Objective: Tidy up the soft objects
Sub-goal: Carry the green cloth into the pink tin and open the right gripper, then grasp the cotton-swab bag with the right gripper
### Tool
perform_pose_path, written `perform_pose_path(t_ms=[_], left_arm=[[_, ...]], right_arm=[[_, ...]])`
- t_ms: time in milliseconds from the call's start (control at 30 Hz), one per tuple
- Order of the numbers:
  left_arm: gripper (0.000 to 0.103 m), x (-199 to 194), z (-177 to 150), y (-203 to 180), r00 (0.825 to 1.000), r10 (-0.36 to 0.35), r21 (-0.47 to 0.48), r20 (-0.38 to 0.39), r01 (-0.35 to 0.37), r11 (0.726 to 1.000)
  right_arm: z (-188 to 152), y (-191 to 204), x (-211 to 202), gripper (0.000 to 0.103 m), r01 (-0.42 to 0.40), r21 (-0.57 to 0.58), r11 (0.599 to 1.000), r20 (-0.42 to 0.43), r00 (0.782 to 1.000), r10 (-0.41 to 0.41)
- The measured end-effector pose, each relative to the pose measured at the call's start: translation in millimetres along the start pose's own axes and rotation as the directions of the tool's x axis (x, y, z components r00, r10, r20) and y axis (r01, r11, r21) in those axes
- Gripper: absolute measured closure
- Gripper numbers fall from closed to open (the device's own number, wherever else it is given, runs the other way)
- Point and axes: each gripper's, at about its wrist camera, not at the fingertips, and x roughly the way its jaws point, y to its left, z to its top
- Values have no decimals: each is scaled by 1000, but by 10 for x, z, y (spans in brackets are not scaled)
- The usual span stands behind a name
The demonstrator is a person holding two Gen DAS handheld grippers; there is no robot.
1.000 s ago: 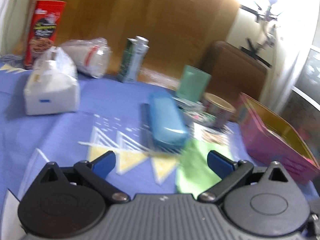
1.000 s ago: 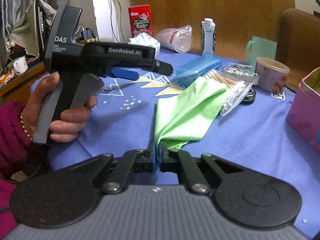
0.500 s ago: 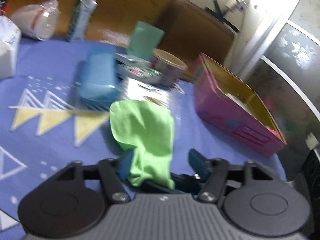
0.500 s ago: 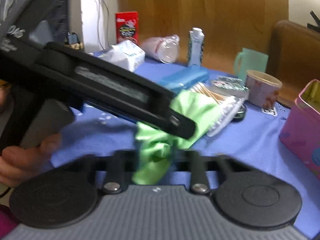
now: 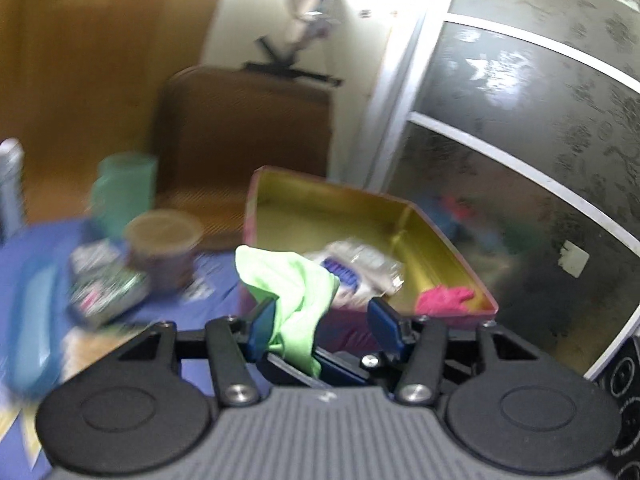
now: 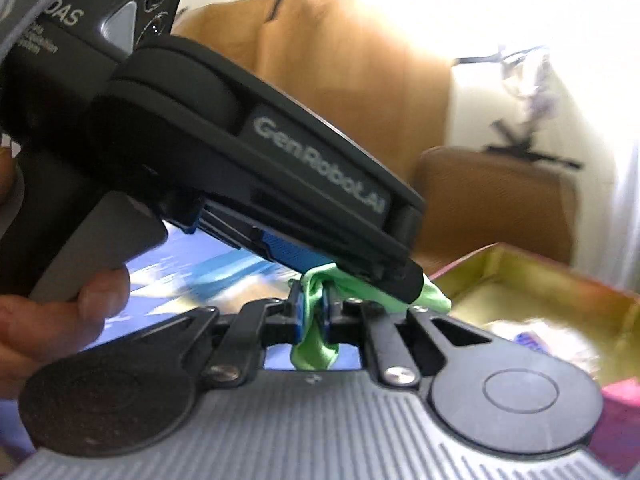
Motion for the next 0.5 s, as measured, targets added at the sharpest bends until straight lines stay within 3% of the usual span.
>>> perform_pose_path(t_ms=[100,167,200,300,400,500], left_arm=[[52,283,152,-202,999,-37,36,16,36,999],[43,448,222,-303,999,-36,38,29,35,999],[36,497,230,-335,999,-23,38,34,21,999],[34,631,243,-337,999,35,23,27,-35,999],[28,565,162,-195,999,49,-18,21,-49,999],[25,444,72,-39,994,103,-28,30,-102,994]], right_arm=[[4,-235,-6,91,99,-3,995,26,995,-99],[-7,-402,22,91,174,-3,985,29,984,-174],[-15,-488,48,91,207,1,978,27,978,-207],[-55,-790,258,85,306,27,952,-41,951,-305],[-144,-1108,433,42,401,85,912,-149,910,-386],[-213,-1280,341,24,424,188,886,-143,904,-403]])
